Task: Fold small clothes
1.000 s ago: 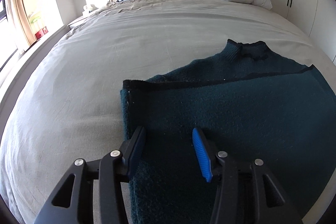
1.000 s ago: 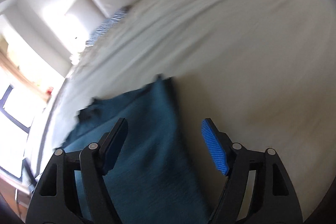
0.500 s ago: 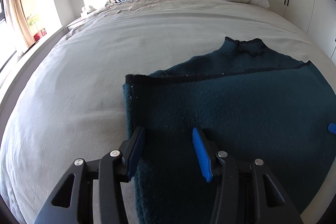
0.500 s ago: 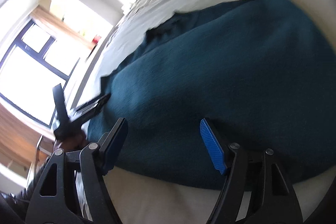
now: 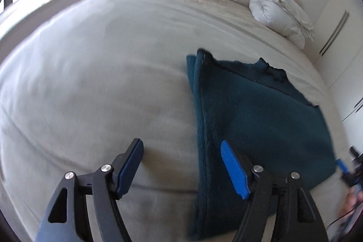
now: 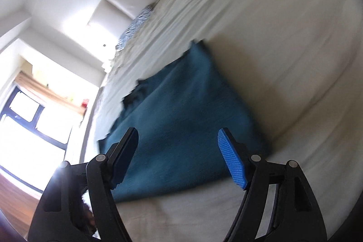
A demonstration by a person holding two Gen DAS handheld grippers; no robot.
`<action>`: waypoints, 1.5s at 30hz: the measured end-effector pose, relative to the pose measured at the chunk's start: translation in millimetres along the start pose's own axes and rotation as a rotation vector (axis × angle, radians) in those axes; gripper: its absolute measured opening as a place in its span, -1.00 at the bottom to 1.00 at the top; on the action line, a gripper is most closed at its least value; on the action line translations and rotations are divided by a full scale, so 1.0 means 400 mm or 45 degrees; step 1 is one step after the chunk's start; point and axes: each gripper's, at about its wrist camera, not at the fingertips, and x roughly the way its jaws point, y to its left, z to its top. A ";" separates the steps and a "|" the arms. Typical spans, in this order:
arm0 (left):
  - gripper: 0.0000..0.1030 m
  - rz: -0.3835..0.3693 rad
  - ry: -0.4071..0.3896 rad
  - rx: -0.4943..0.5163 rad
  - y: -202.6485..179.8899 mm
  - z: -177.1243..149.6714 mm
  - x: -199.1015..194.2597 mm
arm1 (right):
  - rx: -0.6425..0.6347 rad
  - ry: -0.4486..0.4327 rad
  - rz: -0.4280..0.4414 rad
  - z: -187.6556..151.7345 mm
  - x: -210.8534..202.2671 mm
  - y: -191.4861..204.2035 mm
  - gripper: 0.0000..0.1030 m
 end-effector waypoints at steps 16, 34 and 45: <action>0.49 -0.544 0.267 -0.368 0.063 0.005 0.059 | -0.080 0.366 0.281 -0.116 0.292 0.243 0.41; -0.48 -0.721 0.443 -0.467 0.065 -0.007 0.126 | -0.076 0.591 0.351 -0.144 0.515 0.370 0.41; -0.75 -0.718 0.366 -0.421 0.019 0.019 0.067 | 0.025 0.675 0.363 -0.142 0.585 0.327 0.39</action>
